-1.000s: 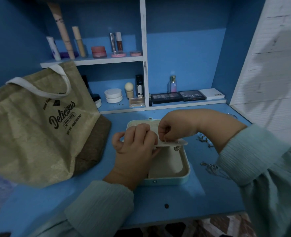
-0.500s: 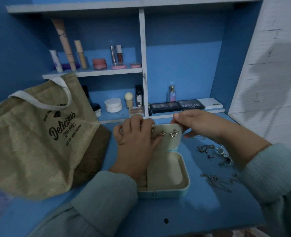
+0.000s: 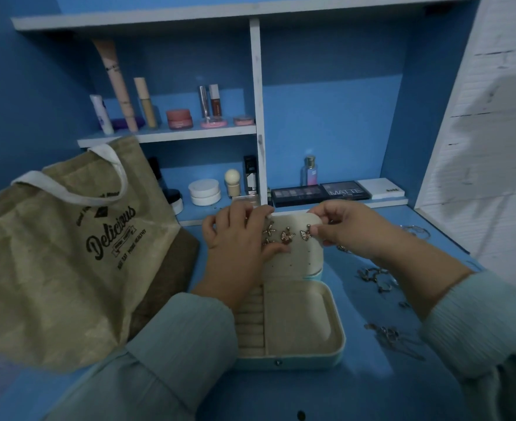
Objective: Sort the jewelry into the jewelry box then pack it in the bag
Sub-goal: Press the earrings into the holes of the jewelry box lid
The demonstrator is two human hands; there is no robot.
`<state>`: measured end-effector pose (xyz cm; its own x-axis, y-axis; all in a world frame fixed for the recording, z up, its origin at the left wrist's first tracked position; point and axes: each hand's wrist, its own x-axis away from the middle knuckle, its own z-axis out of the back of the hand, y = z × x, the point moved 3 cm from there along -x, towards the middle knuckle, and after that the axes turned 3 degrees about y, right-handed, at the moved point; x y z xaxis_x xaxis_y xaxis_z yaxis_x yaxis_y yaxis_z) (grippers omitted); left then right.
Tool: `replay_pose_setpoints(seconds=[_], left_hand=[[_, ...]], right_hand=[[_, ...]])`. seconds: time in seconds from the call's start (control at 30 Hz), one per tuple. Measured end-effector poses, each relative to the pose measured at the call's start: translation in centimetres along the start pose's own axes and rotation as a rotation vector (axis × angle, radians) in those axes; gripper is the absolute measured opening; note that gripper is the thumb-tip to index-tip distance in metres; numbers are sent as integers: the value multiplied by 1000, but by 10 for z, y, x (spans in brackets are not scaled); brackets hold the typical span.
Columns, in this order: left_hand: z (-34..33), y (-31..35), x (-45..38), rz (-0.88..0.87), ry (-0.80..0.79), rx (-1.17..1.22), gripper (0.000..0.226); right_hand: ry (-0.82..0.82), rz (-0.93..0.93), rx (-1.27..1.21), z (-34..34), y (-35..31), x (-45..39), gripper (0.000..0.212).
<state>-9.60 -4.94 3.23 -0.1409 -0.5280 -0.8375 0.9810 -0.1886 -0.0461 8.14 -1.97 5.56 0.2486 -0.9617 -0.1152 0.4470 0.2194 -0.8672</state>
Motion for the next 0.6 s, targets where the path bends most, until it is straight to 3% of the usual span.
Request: replay_pose_setpoints(seconds=[0.33, 0.47, 0.6], left_hand=[[5, -1, 0, -22, -9, 73, 56], [14, 2, 10, -73, 69, 70, 47], [16, 3, 25, -87, 55, 147, 39]], right_hand=[[-216, -82, -53, -7, -13, 3, 25], [-267, -160, -107, -8, -13, -1, 43], [-418, -144, 44, -20, -16, -8, 20]])
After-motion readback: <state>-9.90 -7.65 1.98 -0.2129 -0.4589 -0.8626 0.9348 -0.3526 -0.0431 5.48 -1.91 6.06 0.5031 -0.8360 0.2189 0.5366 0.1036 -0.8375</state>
